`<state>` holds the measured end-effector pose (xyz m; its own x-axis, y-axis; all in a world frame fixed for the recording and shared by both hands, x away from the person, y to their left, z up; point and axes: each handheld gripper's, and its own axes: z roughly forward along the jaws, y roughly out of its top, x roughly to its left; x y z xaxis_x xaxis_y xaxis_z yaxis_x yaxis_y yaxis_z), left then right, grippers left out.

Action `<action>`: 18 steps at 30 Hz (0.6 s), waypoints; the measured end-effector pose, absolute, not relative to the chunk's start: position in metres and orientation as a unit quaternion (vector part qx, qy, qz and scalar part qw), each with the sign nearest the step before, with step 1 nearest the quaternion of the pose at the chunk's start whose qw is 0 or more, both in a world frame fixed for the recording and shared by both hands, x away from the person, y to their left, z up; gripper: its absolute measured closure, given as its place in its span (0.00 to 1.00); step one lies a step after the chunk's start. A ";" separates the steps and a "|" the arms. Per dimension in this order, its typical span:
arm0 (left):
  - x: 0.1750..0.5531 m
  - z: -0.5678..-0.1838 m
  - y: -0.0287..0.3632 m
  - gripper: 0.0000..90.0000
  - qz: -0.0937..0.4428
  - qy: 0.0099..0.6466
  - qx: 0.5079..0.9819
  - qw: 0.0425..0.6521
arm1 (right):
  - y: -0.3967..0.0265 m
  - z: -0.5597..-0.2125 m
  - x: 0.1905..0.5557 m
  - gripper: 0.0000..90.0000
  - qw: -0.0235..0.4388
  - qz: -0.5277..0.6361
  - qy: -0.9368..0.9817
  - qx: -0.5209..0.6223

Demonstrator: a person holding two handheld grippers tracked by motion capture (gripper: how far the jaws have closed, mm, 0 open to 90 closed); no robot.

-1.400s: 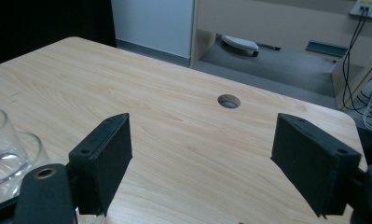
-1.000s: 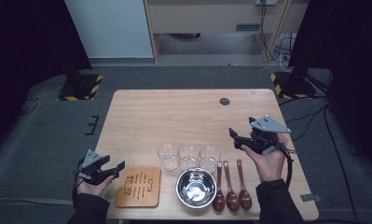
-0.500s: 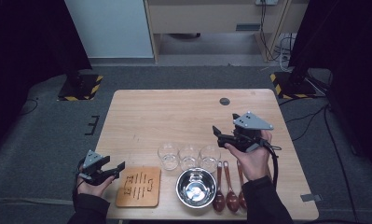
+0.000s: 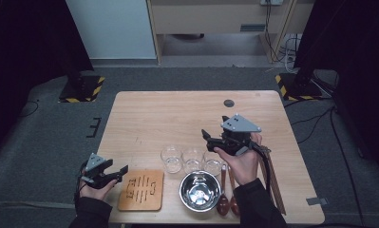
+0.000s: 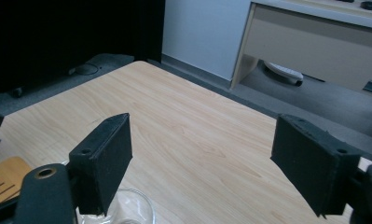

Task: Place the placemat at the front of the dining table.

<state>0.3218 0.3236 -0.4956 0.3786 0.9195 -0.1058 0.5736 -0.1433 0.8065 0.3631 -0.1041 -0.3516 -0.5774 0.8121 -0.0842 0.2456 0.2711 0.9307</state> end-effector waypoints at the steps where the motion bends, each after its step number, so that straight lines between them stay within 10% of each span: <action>1: 0.322 -0.495 0.324 0.28 0.214 0.515 0.725 0.405 | -0.102 -0.352 0.363 0.22 0.289 0.487 0.744 0.356; 18: 0.322 -0.497 0.324 0.27 0.213 0.515 0.724 0.406 | -0.055 -0.354 0.362 0.22 0.266 0.496 0.758 0.329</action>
<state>0.3222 0.3245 -0.4966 0.3783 0.9191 -0.1103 0.5731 -0.1390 0.8076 0.3624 -0.0553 -0.3536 -0.6410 0.7637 -0.0768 0.2349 0.2905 0.9276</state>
